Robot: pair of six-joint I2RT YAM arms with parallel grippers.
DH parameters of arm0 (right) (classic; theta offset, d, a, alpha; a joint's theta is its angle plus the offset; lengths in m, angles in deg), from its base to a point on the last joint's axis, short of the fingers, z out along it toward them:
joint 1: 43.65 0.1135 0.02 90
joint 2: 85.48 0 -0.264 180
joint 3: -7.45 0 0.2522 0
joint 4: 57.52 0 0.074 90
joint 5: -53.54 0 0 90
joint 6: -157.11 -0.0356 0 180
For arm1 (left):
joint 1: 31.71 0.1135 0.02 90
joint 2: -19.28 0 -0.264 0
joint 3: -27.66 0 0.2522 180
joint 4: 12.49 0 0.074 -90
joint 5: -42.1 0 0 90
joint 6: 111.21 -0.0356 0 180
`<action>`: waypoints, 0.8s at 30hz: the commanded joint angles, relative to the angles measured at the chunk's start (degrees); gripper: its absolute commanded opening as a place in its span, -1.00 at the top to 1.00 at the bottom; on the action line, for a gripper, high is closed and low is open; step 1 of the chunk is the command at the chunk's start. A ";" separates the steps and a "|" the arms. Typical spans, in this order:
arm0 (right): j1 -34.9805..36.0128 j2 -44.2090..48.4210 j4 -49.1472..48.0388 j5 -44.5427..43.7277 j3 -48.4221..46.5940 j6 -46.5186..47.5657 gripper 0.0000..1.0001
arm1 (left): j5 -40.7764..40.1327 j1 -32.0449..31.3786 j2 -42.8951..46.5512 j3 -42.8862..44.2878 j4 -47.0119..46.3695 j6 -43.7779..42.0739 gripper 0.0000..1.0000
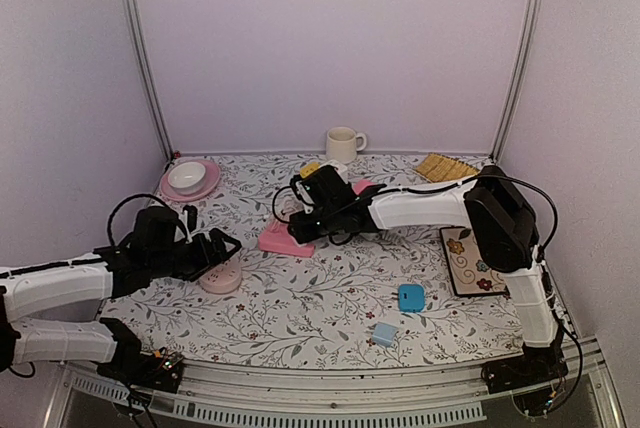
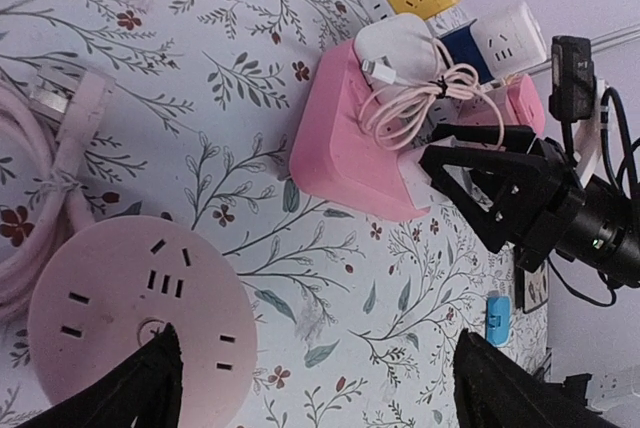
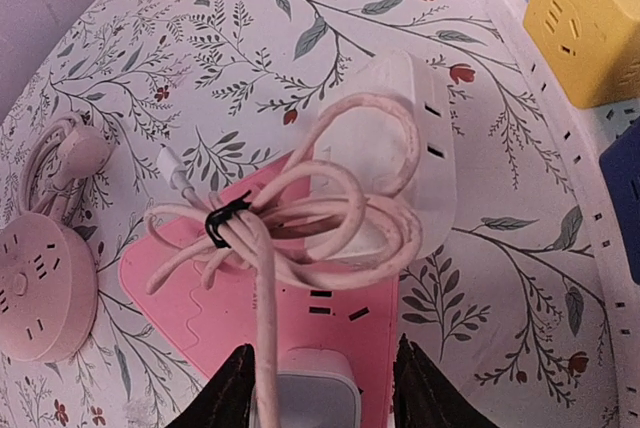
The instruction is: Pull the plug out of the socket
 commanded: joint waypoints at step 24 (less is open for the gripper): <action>5.49 20.31 -16.55 -1.02 24.58 -19.14 0.92 | -1.86 -16.38 -22.26 2.34 -27.03 15.40 -0.59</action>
